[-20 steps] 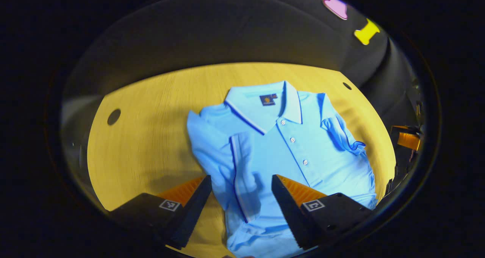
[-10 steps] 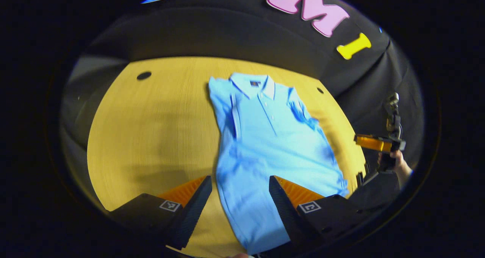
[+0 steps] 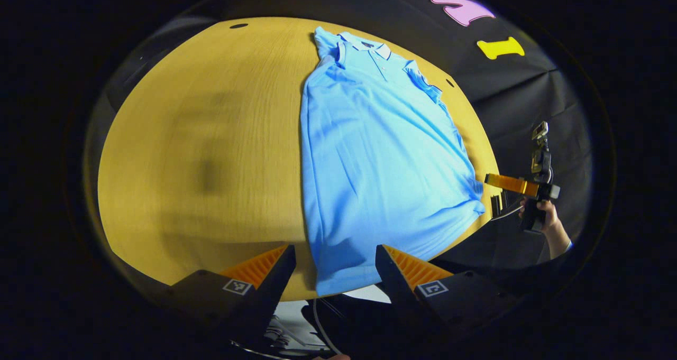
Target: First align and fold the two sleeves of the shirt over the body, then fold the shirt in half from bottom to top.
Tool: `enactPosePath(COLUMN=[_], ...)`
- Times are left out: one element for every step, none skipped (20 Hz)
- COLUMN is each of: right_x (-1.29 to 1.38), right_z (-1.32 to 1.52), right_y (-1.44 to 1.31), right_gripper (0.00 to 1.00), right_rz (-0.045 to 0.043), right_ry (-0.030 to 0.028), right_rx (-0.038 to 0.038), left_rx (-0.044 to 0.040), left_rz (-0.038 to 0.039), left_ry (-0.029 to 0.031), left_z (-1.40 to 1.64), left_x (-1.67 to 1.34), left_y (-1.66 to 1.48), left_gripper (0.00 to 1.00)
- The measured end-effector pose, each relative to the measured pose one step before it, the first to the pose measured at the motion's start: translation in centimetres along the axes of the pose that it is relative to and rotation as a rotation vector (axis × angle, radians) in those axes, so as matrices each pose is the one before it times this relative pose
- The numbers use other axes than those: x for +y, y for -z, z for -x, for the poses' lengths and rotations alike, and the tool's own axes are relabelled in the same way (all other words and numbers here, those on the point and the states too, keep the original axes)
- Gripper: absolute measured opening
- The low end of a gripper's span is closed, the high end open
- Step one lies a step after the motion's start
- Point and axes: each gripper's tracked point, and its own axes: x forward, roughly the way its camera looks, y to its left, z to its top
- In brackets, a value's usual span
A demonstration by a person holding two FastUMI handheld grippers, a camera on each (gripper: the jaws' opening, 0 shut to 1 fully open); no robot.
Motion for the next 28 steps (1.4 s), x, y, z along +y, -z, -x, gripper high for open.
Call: enactPosePath(right_x=[-0.150,-0.333,-0.419,-0.316,-0.253,0.031,0.220,0.670,0.864,0.659,0.576,0.851,0.206,-0.321,0.111,0.538,0.484,0.003,0.174,0.320,0.212,0.887,1.230,1.234,0.882,0.803,0.742,0.975], right_z=[0.143,-0.034,-0.056,-0.214,-0.001,-0.123,-0.316,0.067,-0.220,-0.456,-0.310,-0.540,-0.489,-0.695,-0.212,-0.422,0.109,-0.123,-0.092,0.000,0.140,0.030,0.093,0.038,-0.087,-0.180,-0.374,-0.296], right_y=[0.884,0.744,0.702,0.887,0.581,-0.703,0.186,-0.245,0.206,0.380,0.141,0.253,0.130,0.371,-0.183,0.372,0.071,-0.238,-0.169,-0.291,-0.560,-0.396,-0.616,-0.862,-1.004,-1.112,-1.057,-1.134], right_gripper=[0.97,0.97,0.96,0.96,0.96,0.97,0.95,0.97,0.96,0.96,0.94,0.88,0.75,0.69,0.37,0.05,0.06,0.07,0.07,0.07,0.07,0.07,0.07,0.07,0.08,0.06,0.06,0.07], right_rz=[-0.00635,-0.00392,-0.00271,-0.00144,0.00275,-0.00127,-0.01436,-0.01461,-0.00531,0.01065,0.01879,0.01967,0.00907,-0.00050,-0.02596,-0.02108,-0.01850,-0.01643,-0.01053,-0.00614,0.00253,-0.00070,-0.01512,-0.01480,-0.00644,-0.00519,-0.00070,0.00753], right_ry=[0.00287,0.00853,0.01143,0.00907,0.00338,-0.00469,-0.00976,-0.02122,-0.02619,-0.01237,-0.01069,-0.01686,0.00731,0.03399,-0.00023,-0.02151,-0.02651,-0.01608,-0.02187,-0.02732,-0.02024,-0.04562,-0.05367,-0.05110,-0.03668,-0.02586,-0.01714,-0.02402], right_rx=[0.00853,0.00602,0.00862,0.01806,0.01054,-0.02196,0.00926,0.00687,0.01352,0.02388,0.01154,0.02029,0.01400,0.01934,0.00051,0.01779,0.00530,-0.01286,-0.00709,-0.01626,-0.03323,-0.02256,-0.02459,-0.02412,-0.02675,-0.02471,-0.02091,-0.02041], left_rx=[0.01376,-0.00471,-0.00404,-0.00052,-0.00004,0.00057,0.00754,0.00413,0.00258,-0.00031,0.00178,0.00061,-0.00269,-0.01032,-0.00988,-0.00386,-0.01415,-0.01830,-0.02096,-0.00690,-0.00256,-0.00318,-0.01871,-0.02889,-0.03064,-0.02913,-0.03080,-0.02817], left_rz=[-0.00143,-0.00308,0.00521,0.01666,0.02299,0.01839,0.00869,0.00311,-0.00043,-0.00837,-0.00895,-0.00854,-0.01750,-0.02085,-0.01056,0.00095,0.01538,0.01040,-0.01811,-0.04016,-0.03515,-0.02175,-0.01730,-0.01798,-0.01496,-0.01201,-0.01457,-0.01574], left_ry=[-0.00644,-0.00823,-0.00055,0.00354,0.00733,0.01842,0.01747,0.01271,0.00102,-0.00374,-0.00780,-0.02306,-0.03143,-0.01491,0.00245,-0.01024,0.03008,0.01611,0.00359,-0.00012,-0.01154,0.00872,0.02669,0.02404,0.02161,0.01108,0.00835,0.00761], left_z=[-0.123,-0.111,-0.134,0.009,-0.105,-0.291,-0.168,-0.276,-0.065,-0.063,-0.120,-0.151,-0.318,-0.016,-0.218,-0.320,-0.071,-0.036,0.057,-0.164,0.070,0.129,0.367,0.326,0.320,0.200,0.160,0.181], left_x=[-0.083,-0.004,-0.051,-0.215,-0.264,-0.621,-0.571,-0.327,-0.141,-0.030,-0.022,0.350,0.502,0.176,-0.178,0.291,-0.543,-0.308,-0.235,0.048,0.151,-0.313,-0.690,-0.520,-0.562,-0.279,-0.253,-0.374], left_y=[0.549,-0.084,-0.072,-0.110,-0.146,-0.079,0.016,0.160,0.012,-0.021,-0.016,0.168,0.062,0.183,-0.027,0.105,-0.171,-0.548,-0.260,-0.140,-0.143,-0.095,-0.695,-0.966,-1.177,-1.234,-1.502,-1.477], left_gripper=[0.98,0.97,0.96,0.95,0.96,0.95,0.95,0.95,0.94,0.94,0.94,0.93,0.89,0.78,0.54,0.46,0.29,0.18,0.09,0.10,0.06,0.06,0.06,0.06,0.06,0.06,0.06,0.06])
